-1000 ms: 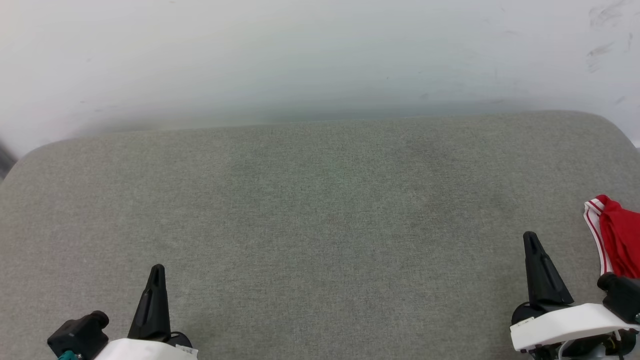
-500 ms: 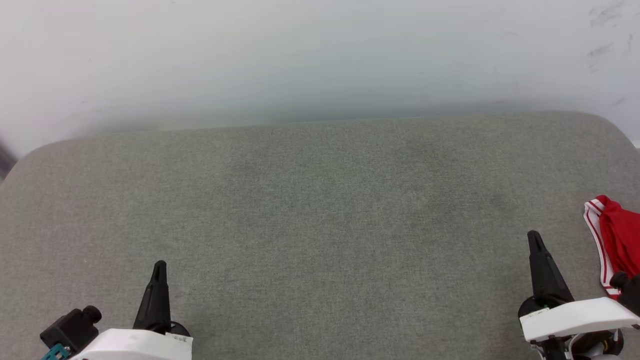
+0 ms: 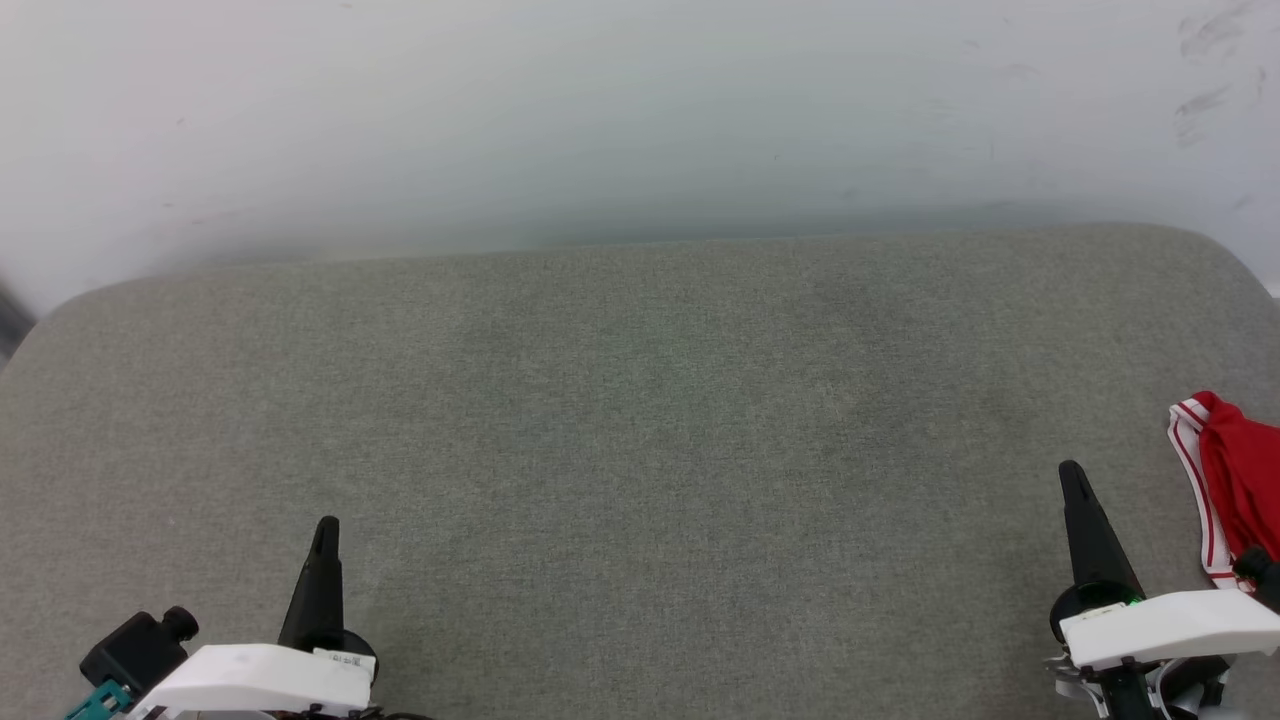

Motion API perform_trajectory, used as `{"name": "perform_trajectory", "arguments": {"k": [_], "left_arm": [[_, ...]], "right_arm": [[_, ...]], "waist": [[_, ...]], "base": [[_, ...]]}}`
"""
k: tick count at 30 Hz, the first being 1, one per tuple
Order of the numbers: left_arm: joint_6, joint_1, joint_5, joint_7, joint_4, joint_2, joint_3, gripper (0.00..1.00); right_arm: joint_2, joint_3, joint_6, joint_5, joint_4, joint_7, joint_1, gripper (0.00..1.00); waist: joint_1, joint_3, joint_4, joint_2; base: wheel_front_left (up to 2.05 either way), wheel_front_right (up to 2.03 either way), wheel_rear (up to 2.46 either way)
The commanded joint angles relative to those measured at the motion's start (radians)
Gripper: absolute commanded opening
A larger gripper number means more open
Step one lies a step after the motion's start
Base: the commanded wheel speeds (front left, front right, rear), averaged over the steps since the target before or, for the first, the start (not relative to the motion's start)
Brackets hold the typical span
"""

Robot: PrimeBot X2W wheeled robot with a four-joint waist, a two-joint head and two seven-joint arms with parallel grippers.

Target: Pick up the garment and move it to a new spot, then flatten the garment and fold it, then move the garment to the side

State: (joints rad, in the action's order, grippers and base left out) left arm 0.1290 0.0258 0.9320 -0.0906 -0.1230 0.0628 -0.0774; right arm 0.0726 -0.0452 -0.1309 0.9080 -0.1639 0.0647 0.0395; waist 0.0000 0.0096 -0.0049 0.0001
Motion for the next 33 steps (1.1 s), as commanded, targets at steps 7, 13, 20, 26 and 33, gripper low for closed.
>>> {"name": "perform_trajectory", "arguments": {"k": [7, 13, 20, 26, 33], "left_arm": [[0.001, -0.042, 0.102, 0.025, -0.008, 0.01, -0.002, 0.0], [0.001, -0.051, 0.169, 0.043, -0.02, 0.01, -0.004, 0.0], [0.002, -0.063, 0.231, 0.06, -0.032, 0.01, -0.005, 0.0], [0.002, -0.071, 0.29, 0.076, -0.044, 0.009, -0.006, 0.0], [0.002, -0.084, 0.354, 0.094, -0.055, 0.009, -0.008, 0.0]], "right_arm": [[-0.003, -0.009, 0.0, 0.106, -0.003, -0.024, 0.033, 0.0], [-0.004, -0.015, 0.0, 0.173, -0.011, -0.04, 0.038, 0.0], [-0.005, -0.02, 0.0, 0.236, -0.019, -0.056, 0.041, 0.0], [-0.007, -0.025, 0.0, 0.296, -0.027, -0.07, 0.047, 0.0], [-0.008, -0.03, 0.0, 0.362, -0.036, -0.086, 0.053, 0.0]], "waist": [[0.0, -0.001, 0.0, -0.0001], [0.0, -0.001, 0.001, -0.0001], [0.0, -0.002, 0.001, -0.0001], [0.0, -0.002, 0.002, -0.0001], [0.0, -0.003, 0.002, -0.0001]], "base": [[0.0, 0.0, 0.0], [0.0, 0.0, 0.0], [0.0, 0.0, 0.0], [0.0, 0.0, 0.0], [0.0, 0.0, 0.0]]}}
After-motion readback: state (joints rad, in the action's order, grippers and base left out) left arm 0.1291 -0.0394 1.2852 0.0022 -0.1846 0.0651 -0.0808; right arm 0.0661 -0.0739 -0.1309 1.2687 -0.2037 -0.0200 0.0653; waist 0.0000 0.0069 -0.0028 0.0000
